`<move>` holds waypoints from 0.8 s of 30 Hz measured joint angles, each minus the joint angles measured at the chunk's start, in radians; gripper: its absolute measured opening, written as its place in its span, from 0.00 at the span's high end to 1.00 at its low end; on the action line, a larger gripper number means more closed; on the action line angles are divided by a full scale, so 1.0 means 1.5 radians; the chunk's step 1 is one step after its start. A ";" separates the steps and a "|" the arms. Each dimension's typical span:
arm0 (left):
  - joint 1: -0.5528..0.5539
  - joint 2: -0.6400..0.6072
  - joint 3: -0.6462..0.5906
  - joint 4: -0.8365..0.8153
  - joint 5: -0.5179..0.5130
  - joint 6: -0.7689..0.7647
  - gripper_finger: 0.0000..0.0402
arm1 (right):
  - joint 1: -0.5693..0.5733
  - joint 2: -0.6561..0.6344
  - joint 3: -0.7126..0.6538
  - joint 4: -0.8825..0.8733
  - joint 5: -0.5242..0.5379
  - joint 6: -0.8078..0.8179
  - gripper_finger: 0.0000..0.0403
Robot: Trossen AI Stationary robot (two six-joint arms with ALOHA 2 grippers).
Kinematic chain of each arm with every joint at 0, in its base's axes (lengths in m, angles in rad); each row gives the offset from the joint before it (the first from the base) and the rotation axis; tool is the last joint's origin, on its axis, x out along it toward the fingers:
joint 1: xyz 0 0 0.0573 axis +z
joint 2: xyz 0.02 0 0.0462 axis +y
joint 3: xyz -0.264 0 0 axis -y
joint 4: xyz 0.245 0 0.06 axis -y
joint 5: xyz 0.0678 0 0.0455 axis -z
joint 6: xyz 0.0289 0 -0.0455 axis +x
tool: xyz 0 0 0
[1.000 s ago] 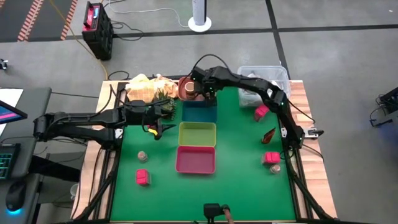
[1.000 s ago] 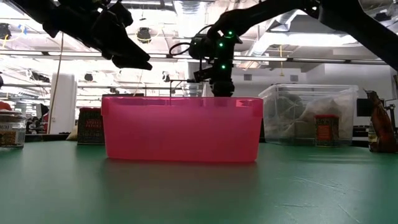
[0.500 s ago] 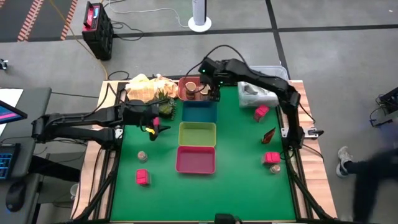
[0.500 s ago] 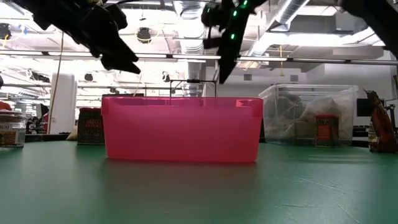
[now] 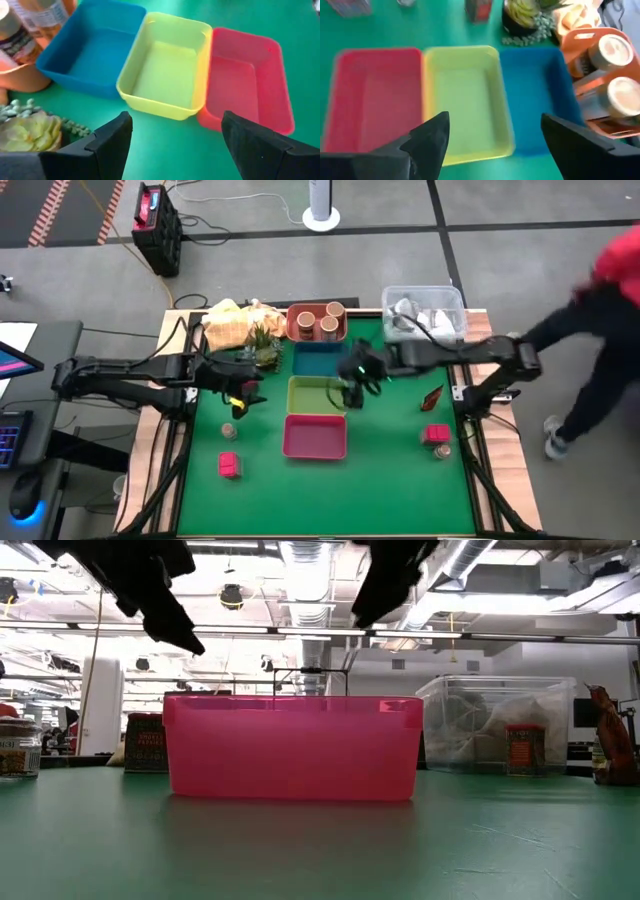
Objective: Sort spices by type
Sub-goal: Put the left brown spice bottle into the blue bin
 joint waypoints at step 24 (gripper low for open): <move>-0.336 0.041 0.104 -0.262 0.016 -0.165 0.28 | 0.149 -0.066 -0.287 0.200 0.330 0.188 0.18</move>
